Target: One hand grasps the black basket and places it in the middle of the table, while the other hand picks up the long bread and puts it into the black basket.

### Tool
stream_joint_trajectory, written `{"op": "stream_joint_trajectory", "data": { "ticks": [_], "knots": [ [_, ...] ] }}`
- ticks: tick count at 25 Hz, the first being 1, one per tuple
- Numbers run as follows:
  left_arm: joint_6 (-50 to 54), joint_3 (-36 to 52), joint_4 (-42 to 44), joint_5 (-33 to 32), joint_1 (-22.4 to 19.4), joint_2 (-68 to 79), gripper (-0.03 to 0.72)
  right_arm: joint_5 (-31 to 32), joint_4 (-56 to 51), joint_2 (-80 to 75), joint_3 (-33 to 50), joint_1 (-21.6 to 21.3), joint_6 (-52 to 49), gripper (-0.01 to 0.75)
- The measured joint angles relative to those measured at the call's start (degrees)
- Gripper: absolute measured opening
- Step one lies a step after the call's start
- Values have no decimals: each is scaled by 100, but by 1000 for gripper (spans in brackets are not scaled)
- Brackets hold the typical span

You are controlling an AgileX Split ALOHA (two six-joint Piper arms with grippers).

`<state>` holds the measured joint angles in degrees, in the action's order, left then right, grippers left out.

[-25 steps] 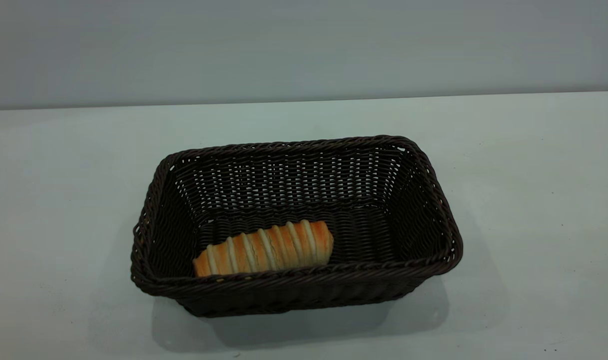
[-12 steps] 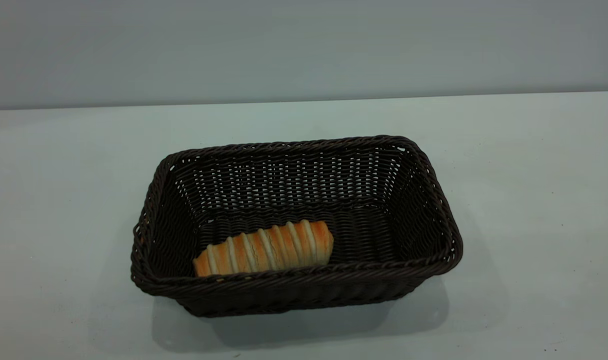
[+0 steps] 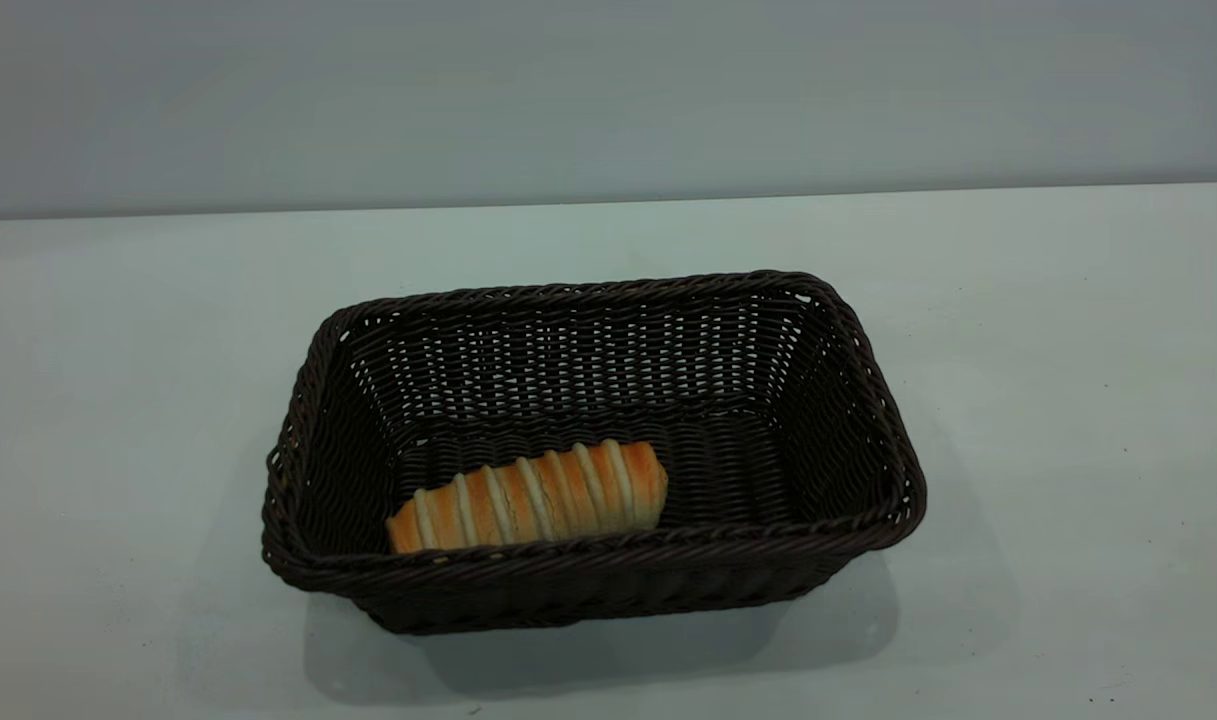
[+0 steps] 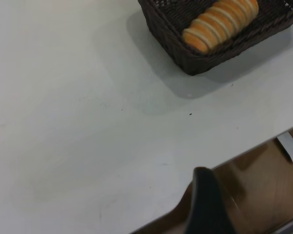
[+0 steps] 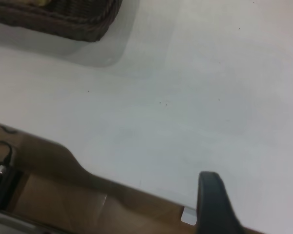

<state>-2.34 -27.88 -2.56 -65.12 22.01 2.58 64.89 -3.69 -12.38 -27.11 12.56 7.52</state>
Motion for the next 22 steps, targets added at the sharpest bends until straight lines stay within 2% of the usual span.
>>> {"op": "stream_joint_trajectory", "data": {
  "ticks": [7,10,15,19,22],
  "knots": [
    [6,0,0,0,0,0,514,0,0,52,0,-26,0,440],
    [11,0,0,0,-43,0,514,0,-19,264,0,-408,-5,440],
    [11,0,0,0,-888,-128,514,0,-23,782,0,-1158,-5,440],
    [11,0,0,0,-1610,-354,514,6,-23,1083,0,-1234,-5,440],
    [11,0,0,0,-1908,-386,514,11,-25,1244,0,-1244,-5,440]
  ]
}}
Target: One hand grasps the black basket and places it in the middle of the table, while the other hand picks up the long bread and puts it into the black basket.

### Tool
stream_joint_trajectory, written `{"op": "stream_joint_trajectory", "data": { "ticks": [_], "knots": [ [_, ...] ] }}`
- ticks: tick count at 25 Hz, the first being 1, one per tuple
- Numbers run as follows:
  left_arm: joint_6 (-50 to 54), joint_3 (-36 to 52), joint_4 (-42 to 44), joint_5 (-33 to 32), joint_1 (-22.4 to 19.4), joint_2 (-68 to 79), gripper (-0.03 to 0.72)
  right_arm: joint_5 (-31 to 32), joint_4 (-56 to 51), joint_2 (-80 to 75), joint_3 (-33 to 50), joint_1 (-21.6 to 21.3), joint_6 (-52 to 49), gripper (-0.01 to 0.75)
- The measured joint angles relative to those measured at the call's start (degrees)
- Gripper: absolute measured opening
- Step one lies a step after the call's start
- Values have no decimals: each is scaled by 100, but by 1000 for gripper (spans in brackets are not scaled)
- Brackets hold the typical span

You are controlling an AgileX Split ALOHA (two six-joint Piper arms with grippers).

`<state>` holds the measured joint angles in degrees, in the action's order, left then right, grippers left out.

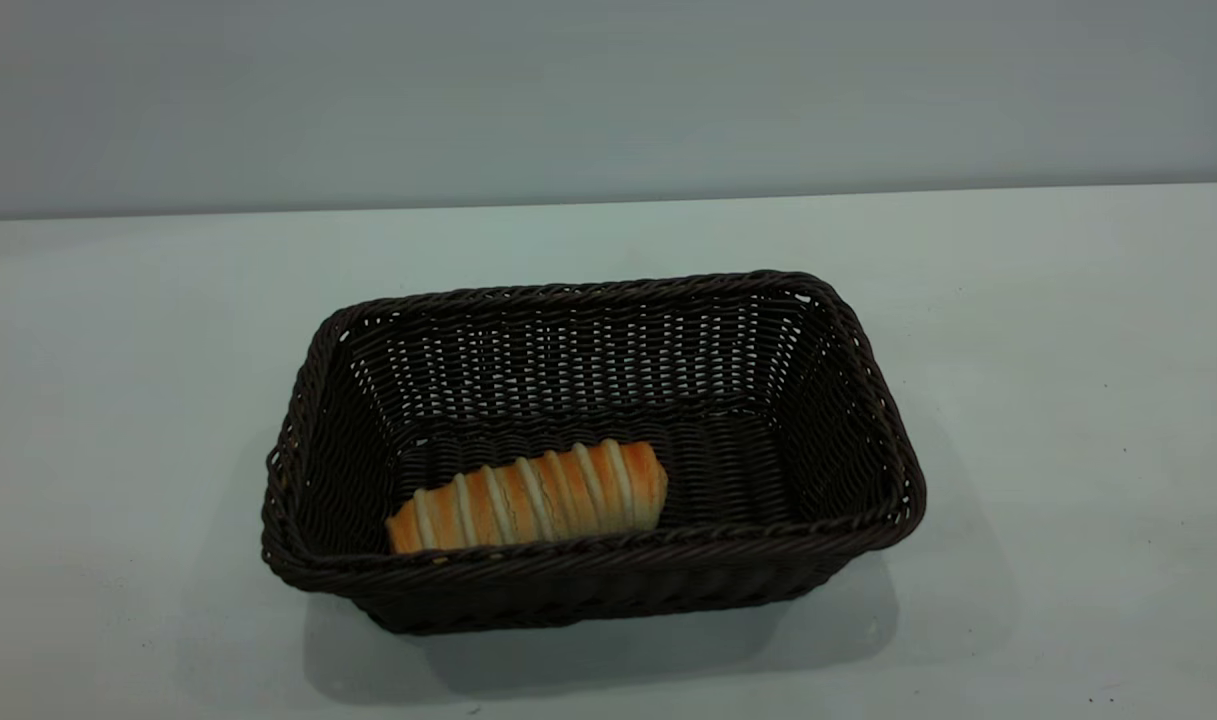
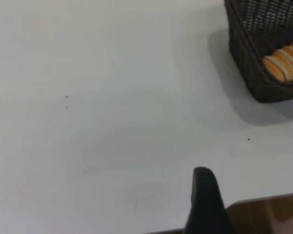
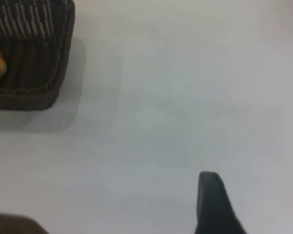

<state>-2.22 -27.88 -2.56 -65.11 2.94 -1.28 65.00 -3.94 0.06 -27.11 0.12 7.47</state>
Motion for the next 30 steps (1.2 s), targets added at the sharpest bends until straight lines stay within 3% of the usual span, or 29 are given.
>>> {"op": "stream_joint_trajectory", "data": {
  "ticks": [30],
  "knots": [
    [4,0,0,-2,-43,0,514,13,-18,89,0,0,0,440]
  ]
}}
